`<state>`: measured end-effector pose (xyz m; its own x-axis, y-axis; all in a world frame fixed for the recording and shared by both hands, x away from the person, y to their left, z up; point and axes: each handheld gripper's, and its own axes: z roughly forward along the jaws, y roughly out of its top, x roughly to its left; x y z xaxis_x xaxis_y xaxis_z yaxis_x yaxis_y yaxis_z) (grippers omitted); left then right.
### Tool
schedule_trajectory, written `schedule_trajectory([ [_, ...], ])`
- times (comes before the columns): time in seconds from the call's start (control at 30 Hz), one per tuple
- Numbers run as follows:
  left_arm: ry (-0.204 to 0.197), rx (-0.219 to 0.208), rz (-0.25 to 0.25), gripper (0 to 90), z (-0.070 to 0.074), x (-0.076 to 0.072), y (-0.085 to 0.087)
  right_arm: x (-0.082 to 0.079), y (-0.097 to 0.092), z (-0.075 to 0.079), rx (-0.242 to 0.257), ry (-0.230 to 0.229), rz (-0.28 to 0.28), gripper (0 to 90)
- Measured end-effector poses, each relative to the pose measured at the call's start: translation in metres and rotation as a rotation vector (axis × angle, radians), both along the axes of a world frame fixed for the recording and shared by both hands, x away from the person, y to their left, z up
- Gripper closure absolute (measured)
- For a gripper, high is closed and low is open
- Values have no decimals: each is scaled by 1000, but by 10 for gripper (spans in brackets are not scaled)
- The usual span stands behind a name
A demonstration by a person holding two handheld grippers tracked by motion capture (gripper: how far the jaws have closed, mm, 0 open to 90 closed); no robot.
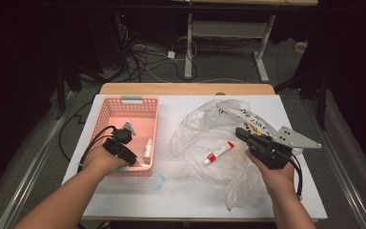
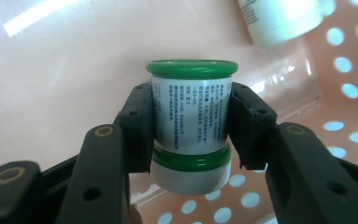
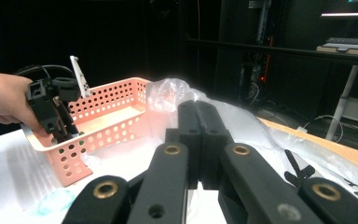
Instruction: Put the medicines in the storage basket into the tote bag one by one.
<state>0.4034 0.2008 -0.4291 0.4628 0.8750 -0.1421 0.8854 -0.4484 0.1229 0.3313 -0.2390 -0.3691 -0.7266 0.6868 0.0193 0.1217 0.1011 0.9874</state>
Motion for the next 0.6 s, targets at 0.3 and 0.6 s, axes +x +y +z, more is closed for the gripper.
schedule_trajectory([
  [0.3,-147,-151,-19,538,9,-21,8,2,-3,0,23,6,2,900],
  [0.6,-293,-225,37,538,11,-36,13,1,-5,3,20,-9,3,900],
])
